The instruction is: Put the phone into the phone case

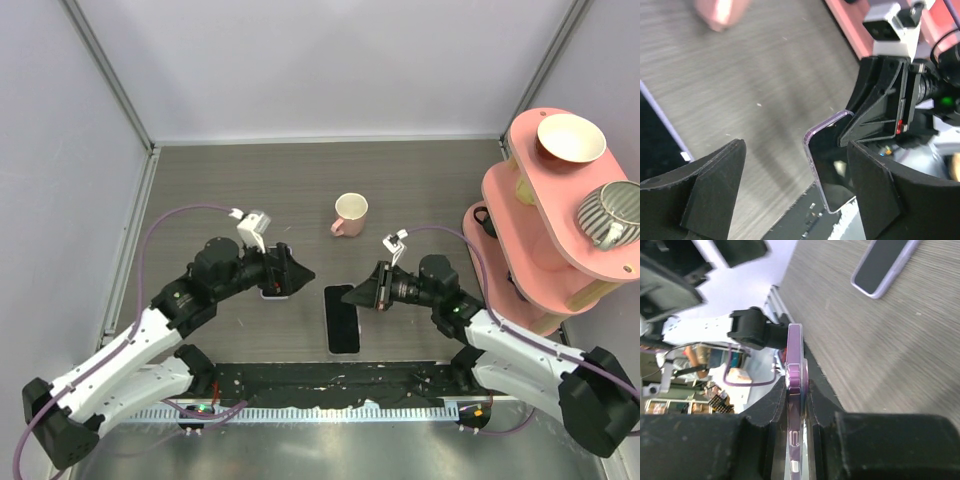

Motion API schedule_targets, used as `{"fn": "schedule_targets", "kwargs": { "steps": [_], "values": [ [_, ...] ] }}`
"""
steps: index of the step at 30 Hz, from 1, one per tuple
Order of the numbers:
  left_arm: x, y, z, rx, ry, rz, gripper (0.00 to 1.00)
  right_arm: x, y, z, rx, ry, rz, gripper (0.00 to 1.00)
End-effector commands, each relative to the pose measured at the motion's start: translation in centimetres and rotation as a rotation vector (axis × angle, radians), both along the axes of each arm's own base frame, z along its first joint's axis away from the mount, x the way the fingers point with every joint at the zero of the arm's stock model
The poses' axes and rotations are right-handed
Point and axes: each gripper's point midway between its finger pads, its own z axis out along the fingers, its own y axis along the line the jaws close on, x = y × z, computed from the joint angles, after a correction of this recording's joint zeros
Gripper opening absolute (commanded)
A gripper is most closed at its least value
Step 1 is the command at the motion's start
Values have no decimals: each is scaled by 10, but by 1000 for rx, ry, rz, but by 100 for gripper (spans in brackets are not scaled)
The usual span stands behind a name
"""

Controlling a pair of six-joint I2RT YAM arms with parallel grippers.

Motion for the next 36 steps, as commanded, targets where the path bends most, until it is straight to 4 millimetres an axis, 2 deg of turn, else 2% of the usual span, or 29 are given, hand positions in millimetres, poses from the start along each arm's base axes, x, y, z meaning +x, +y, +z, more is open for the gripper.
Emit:
{"fn": "schedule_targets", "kwargs": {
  "steps": [1,3,4,5,7,8,13,14,16,17,18,20,21,22,23,24,25,26,29,30,33,36],
  "values": [
    [30,49,12,115,-134,264,94,35,2,-9,-74,-69,-114,1],
    [34,68,18,112,-162,363,95,46,3,-18,-113,-61,-157,1],
    [36,74,15,116,-162,401,100,55,3,-31,-149,-37,-188,1],
    [37,85,15,121,-164,458,100,61,5,-30,-149,-35,-198,1],
    [35,90,16,119,-161,470,100,73,9,-34,-154,-30,-231,1],
    [32,91,17,122,-156,466,100,80,14,-43,-172,1,-237,1],
    [16,99,34,131,-177,424,100,107,37,-53,-163,29,-238,1],
    [11,103,32,150,-173,412,100,115,43,-48,-151,20,-246,1],
    [3,112,32,178,-186,405,100,126,51,-60,-166,40,-251,1],
    [1,116,31,186,-188,410,100,134,56,-53,-154,27,-253,1],
    [0,120,31,191,-193,421,100,140,58,-64,-176,38,-265,1],
    [-6,127,33,170,-214,435,100,155,64,-61,-182,17,-288,1],
    [-8,128,36,151,-225,435,100,161,64,-74,-218,34,-301,1],
    [-11,130,42,120,-250,436,100,165,67,-78,-229,35,-299,4],
    [-12,132,46,104,-266,439,100,172,73,-72,-221,23,-297,6],
    [-13,134,48,96,-277,444,100,175,75,-76,-227,33,-300,8],
    [-15,138,52,80,-295,460,100,178,76,-88,-248,51,-301,9],
    [-15,140,53,76,-303,465,100,182,79,-86,-246,48,-304,10],
    [-18,142,55,60,-317,467,100,186,75,-99,-282,64,-329,19],
    [-18,143,55,59,-316,469,100,186,74,-101,-292,65,-332,26],
    [-18,141,55,62,-314,461,100,187,71,-107,-337,63,-330,37],
    [-18,139,54,70,-308,451,100,188,70,-113,-377,69,-327,38]
  ]
}}
